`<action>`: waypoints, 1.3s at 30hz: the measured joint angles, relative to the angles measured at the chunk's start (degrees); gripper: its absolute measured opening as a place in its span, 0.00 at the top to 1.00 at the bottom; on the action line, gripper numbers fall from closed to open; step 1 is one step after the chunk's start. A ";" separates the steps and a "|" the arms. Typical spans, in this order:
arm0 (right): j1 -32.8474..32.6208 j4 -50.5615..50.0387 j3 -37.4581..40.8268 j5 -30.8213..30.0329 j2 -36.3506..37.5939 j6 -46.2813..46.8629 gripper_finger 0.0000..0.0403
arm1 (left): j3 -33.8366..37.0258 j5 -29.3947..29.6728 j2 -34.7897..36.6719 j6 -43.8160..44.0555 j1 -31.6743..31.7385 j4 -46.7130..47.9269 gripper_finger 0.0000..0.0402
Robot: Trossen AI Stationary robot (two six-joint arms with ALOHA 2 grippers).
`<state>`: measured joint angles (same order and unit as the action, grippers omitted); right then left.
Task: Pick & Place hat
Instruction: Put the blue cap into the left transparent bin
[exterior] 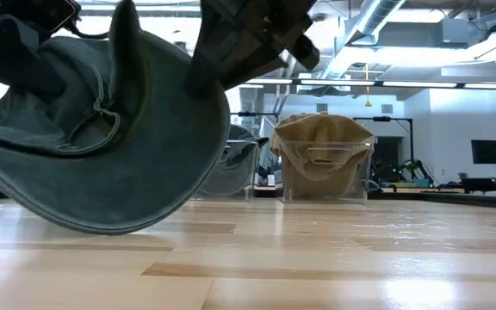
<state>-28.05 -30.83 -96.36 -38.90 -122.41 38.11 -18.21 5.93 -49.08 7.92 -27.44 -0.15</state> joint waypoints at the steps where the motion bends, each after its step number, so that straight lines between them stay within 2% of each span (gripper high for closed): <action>1: 0.05 -1.29 0.00 -0.04 0.46 0.46 0.80 | -0.66 0.00 -0.02 -0.07 0.01 1.71 0.98; 6: -0.12 -11.13 -0.01 -1.05 2.91 2.89 0.66 | -5.84 0.36 -0.04 -0.17 1.50 10.91 0.98; 11: -1.44 -17.90 -0.02 -2.45 6.45 1.05 0.60 | -13.01 5.75 -0.22 -0.60 4.78 23.87 0.98; 14: -2.25 -21.84 -0.02 -6.77 7.43 0.51 0.61 | -17.37 5.86 -0.20 -2.82 7.73 27.50 0.98; 18: -3.57 -27.89 0.57 -16.67 8.25 4.99 0.63 | -23.72 5.86 -0.97 -6.53 12.74 31.91 0.98; 21: -4.68 -33.82 3.40 -24.04 8.35 14.35 0.65 | -29.01 6.02 -2.50 -9.49 16.95 34.54 0.98; 24: -5.28 -35.97 8.45 -28.21 8.59 23.20 0.66 | -34.61 5.97 -4.54 -12.40 21.46 37.17 0.98; 30: -5.72 -35.23 19.56 -30.76 8.52 37.00 0.66 | -45.94 4.13 -9.77 -17.57 28.88 42.13 0.98; 33: -6.23 -33.43 22.68 -32.69 8.52 39.83 0.65 | -50.49 3.39 -12.46 -20.73 31.73 43.99 0.98; 36: -6.86 -28.46 24.03 -33.28 8.52 35.18 0.65 | -53.57 3.41 -15.09 -26.48 34.47 44.49 0.98; 39: -6.62 -17.21 25.55 -32.71 8.52 22.72 0.65 | -55.90 3.43 -17.80 -32.20 37.03 43.67 0.98</action>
<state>-34.67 -48.04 -70.80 -71.61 -113.89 60.83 -74.11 9.37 -66.88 -24.28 9.59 43.51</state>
